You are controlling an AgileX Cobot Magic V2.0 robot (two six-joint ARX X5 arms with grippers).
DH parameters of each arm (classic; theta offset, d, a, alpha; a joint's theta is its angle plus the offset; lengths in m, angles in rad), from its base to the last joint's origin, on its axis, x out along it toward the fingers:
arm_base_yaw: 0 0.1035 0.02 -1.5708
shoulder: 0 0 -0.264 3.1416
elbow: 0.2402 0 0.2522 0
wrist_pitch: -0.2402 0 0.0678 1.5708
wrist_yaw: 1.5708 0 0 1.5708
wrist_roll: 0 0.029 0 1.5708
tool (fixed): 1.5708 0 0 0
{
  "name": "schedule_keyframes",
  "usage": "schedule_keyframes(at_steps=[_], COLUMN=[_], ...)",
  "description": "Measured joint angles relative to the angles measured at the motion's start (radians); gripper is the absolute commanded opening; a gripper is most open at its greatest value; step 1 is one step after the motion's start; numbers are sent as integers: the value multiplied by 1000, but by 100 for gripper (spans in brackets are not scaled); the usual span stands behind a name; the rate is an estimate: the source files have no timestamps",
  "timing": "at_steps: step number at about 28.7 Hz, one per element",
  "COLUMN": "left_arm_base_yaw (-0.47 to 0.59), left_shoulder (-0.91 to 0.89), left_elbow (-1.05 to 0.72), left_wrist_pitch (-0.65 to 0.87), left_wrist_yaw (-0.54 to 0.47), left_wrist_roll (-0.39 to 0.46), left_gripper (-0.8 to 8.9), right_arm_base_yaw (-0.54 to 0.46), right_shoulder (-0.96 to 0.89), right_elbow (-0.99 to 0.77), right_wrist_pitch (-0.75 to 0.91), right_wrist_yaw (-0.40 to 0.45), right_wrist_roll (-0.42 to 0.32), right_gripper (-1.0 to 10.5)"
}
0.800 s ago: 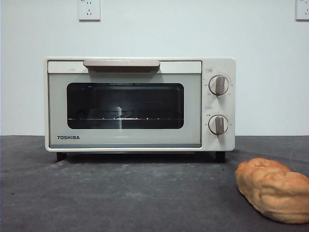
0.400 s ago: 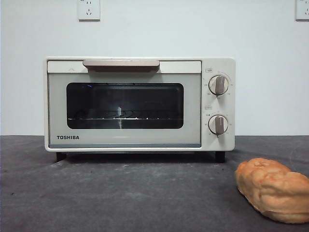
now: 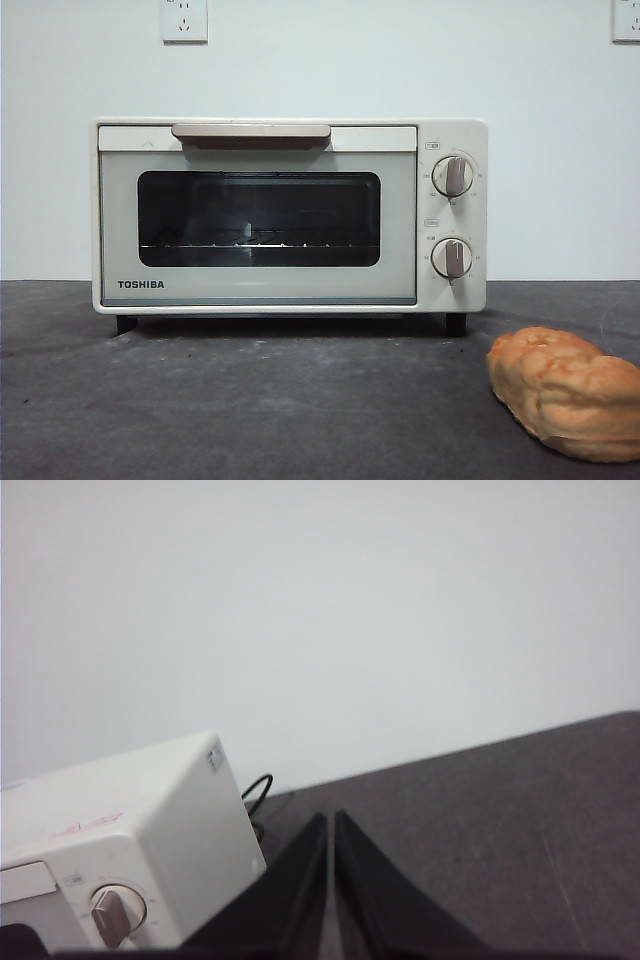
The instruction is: The left arm flap open the oven, the right arm pick bread and place it into oven, the left arm flap close the oven
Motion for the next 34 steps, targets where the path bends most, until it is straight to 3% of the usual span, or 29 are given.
schedule_keyframes(at_steps=[3, 18, 24, 28, 29, 33, 34], left_arm_base_yaw=[0, 0, -20, -27, -27, -27, -27], left_shoulder=[70, 510, 576, 574, 574, 574, 574], left_elbow=[81, 445, 487, 489, 489, 489, 489], left_wrist_pitch=[-61, -406, -464, -472, -474, -482, -482], left_wrist_yaw=[27, 349, 371, 373, 372, 373, 372], left_wrist_roll=[38, 279, 331, 343, 346, 348, 349], left_gripper=[16, 16, 16, 16, 16, 16, 16], right_arm_base_yaw=[0, 0, 5, 15, 16, 16, 16], right_shoulder=[55, 469, 585, 609, 610, 610, 610], right_elbow=[86, 545, 631, 633, 633, 633, 633], right_wrist_pitch=[-76, -620, -824, -879, -878, -877, -877], right_wrist_yaw=[-41, -295, -362, -362, -363, -363, -363], right_wrist_roll=[-18, -220, -288, -312, -314, -319, -319], right_gripper=[7, 7, 7, 12, 30, 328, 356])
